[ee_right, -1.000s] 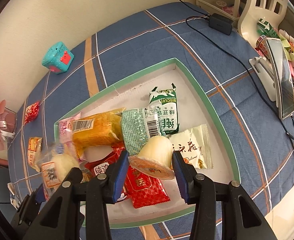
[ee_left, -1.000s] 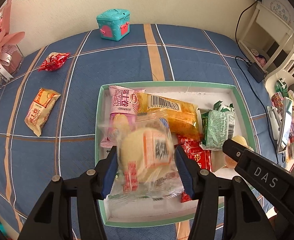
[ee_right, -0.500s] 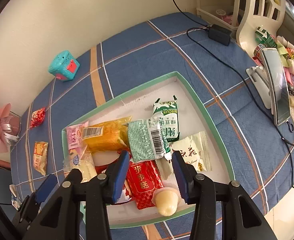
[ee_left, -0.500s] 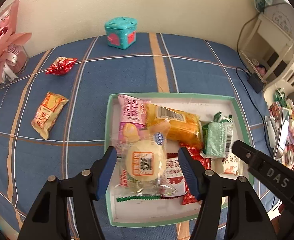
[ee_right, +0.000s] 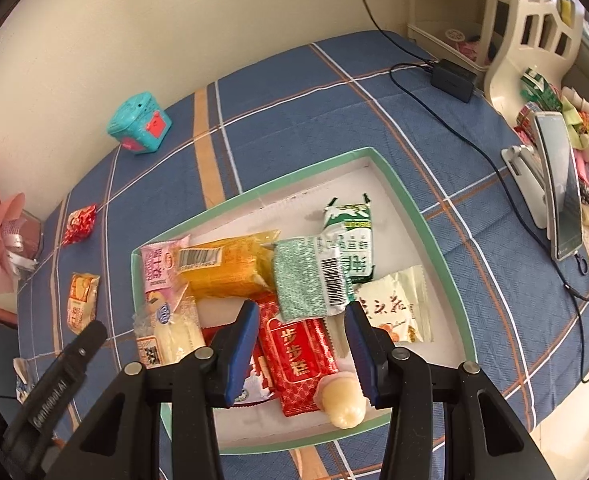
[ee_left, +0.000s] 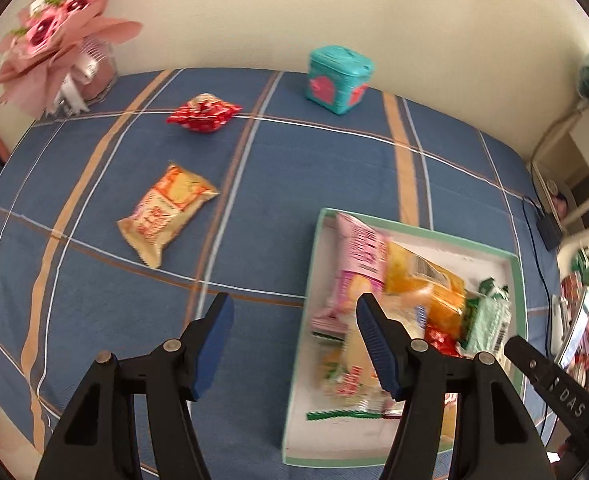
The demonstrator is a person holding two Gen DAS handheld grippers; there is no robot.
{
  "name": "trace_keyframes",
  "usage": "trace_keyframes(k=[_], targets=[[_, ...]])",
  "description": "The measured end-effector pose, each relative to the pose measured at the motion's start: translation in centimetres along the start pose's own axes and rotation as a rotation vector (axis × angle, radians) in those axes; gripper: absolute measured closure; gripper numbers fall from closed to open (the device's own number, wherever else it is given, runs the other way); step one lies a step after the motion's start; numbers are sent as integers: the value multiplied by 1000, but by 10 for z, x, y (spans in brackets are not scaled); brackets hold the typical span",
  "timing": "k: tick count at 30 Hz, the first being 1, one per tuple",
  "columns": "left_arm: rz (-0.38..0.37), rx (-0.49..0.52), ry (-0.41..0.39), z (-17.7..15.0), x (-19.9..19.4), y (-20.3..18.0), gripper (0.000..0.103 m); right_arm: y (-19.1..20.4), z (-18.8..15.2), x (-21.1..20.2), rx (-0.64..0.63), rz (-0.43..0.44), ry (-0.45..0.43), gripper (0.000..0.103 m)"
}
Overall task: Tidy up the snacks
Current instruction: 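Withdraw both tools from the tray toward the remaining snacks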
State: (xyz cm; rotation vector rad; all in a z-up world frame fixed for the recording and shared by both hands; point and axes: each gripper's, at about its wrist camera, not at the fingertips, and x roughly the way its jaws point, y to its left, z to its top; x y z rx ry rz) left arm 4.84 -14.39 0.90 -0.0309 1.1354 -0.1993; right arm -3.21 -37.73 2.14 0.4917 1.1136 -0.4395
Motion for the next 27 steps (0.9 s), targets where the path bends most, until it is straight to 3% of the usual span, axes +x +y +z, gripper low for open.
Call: trace_keyframes(k=[14, 16, 22, 24, 27], targets=[[2, -22, -4, 4, -1, 8, 38, 21, -4, 0, -65, -7, -2, 54], [12, -17, -3, 4, 0, 8, 34, 21, -4, 0, -68, -4, -6, 41], [40, -10, -13, 5, -1, 9, 28, 25, -4, 0, -87, -4, -21, 28], [52, -12, -18, 6, -1, 10, 17, 26, -4, 0, -93, -4, -26, 17], [67, -16, -29, 7, -2, 13, 16, 28, -4, -1, -106, -4, -36, 11]])
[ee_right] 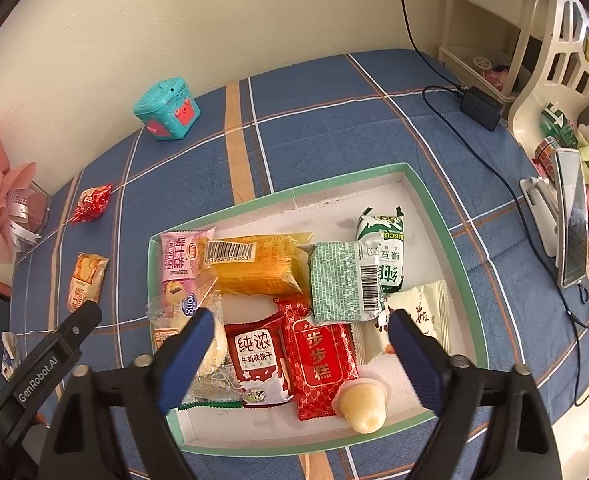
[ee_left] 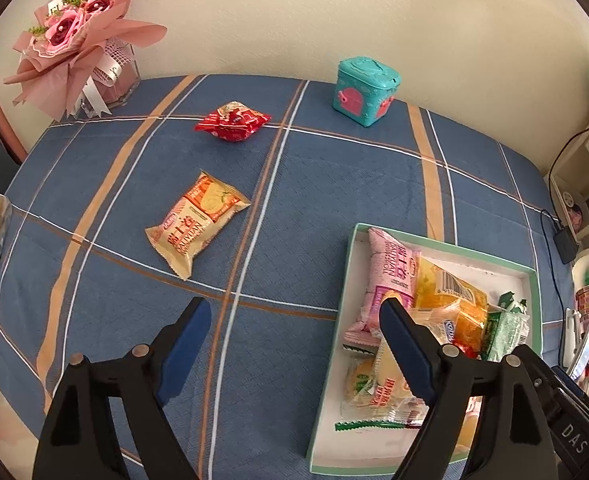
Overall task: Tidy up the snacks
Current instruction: 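Withdraw both tools from the tray toward the remaining snacks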
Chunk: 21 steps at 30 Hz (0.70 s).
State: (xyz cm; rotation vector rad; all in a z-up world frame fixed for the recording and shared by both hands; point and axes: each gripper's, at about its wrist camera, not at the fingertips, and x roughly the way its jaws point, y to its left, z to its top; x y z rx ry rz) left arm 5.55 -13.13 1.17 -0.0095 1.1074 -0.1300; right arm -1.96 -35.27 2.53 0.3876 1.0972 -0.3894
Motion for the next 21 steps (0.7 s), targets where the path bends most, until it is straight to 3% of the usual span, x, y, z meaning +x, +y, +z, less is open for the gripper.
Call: trace_keyframes(k=[5, 7, 11, 21], targets=[[20, -11, -13, 2, 0, 7, 8, 3, 0, 2, -8, 1, 3, 10], [25, -20, -15, 3, 1, 11, 8, 7, -1, 3, -14, 2, 4, 1], [33, -52, -18, 7, 2, 24, 3, 22, -2, 3, -37, 15, -3, 0], [91, -191, -45, 15, 2, 101, 1, 97, -12, 13, -175, 79, 0, 0]])
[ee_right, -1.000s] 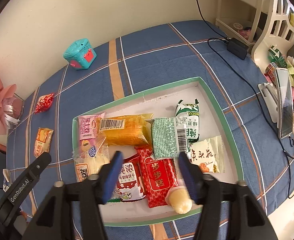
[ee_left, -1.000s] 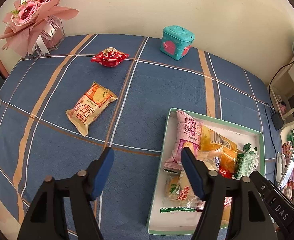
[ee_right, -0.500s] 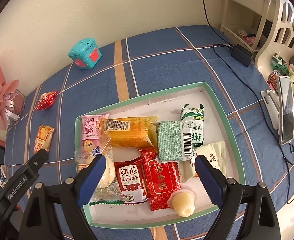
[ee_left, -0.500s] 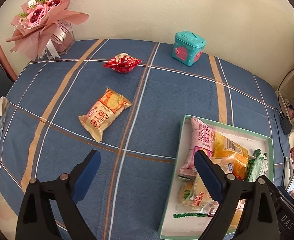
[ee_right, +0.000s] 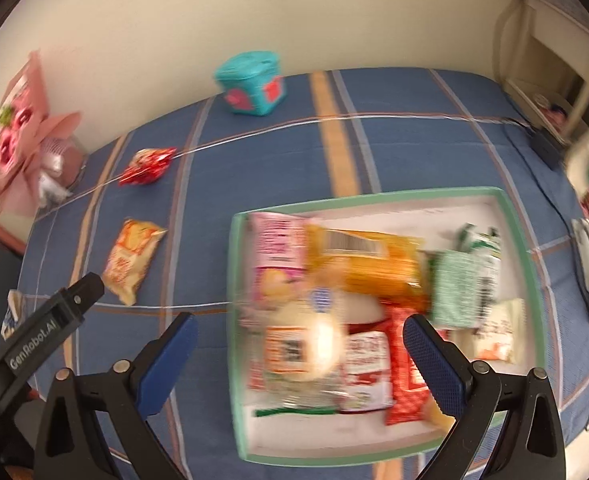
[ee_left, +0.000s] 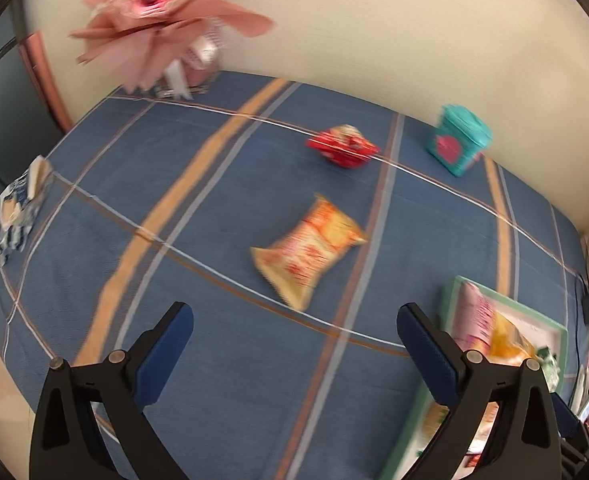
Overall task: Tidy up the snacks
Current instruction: 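Withdraw both tools from the tray toward the remaining snacks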
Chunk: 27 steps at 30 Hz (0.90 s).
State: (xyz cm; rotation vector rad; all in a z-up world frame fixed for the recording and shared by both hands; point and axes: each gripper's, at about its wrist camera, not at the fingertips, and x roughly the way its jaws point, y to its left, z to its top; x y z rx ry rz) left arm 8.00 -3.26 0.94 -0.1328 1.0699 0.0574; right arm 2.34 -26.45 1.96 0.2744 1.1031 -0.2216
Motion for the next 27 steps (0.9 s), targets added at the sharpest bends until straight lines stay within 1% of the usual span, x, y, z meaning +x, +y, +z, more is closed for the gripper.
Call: trace_keyframes(k=[3, 6, 9, 13, 17, 19, 21, 25, 27], targets=[[16, -38, -15, 7, 0, 24, 1, 26, -2, 6, -42, 29, 2, 0], [14, -81, -19, 13, 2, 47, 1, 47, -4, 12, -75, 35, 0, 0], [5, -82, -10, 18, 10, 54, 1, 65, -4, 20, -95, 49, 1, 0], [-7, -36, 4, 26, 23, 48, 1, 77, 0, 27, -107, 56, -1, 0], [-26, -8, 19, 36, 39, 39, 1, 83, 11, 36, -122, 40, -11, 0], [-42, -7, 21, 41, 45, 34, 1, 83, 16, 40, -124, 30, -14, 0], [-41, 1, 18, 44, 52, 26, 1, 80, 22, 47, -116, 19, -17, 0], [-55, 65, 25, 46, 67, 4, 2, 75, 32, 59, -101, 5, -20, 0], [-57, 76, 35, 47, 76, -1, 2, 75, 35, 64, -104, -8, -19, 0]])
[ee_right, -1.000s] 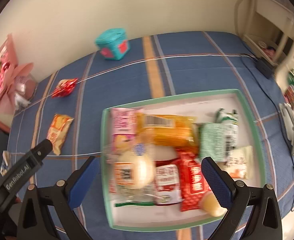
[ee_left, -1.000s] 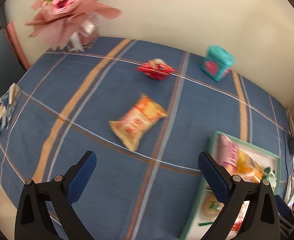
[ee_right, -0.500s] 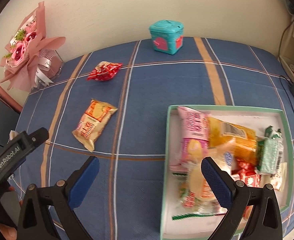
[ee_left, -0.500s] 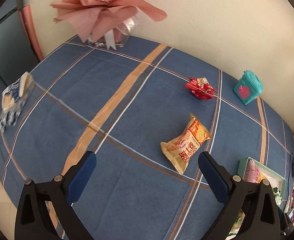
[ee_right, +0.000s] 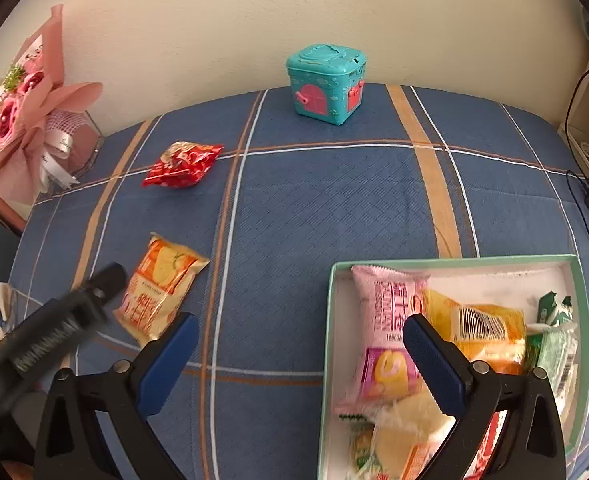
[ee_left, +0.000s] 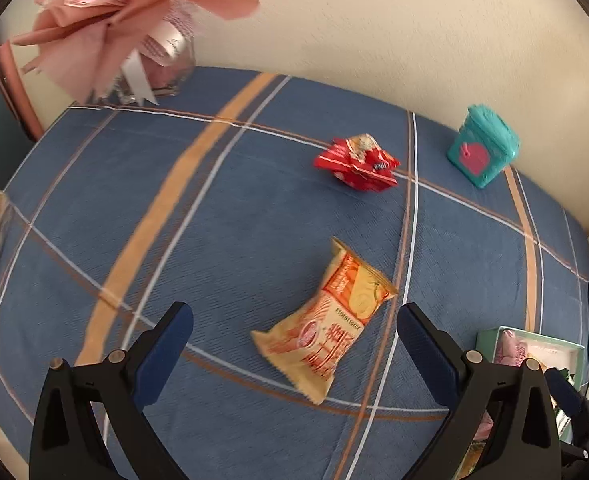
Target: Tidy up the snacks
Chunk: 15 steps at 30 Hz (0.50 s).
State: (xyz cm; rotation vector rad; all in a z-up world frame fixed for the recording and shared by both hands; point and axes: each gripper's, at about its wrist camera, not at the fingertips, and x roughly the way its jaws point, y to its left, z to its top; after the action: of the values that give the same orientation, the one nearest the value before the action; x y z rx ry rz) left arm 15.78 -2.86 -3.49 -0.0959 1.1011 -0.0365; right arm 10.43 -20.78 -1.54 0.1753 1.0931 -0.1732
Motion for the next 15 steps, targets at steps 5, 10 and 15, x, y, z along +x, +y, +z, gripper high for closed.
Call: trace_keyframes(k=[5, 10, 15], targets=[[-11, 39, 10, 2, 16, -8, 2, -1, 6, 15, -29, -26, -2, 0], [-41, 21, 55, 1, 33, -6, 15, 0, 6, 25, -51, -50, 6, 0], [-74, 3, 84, -2, 42, -2, 29, 2, 6, 32, -66, -63, 17, 0]])
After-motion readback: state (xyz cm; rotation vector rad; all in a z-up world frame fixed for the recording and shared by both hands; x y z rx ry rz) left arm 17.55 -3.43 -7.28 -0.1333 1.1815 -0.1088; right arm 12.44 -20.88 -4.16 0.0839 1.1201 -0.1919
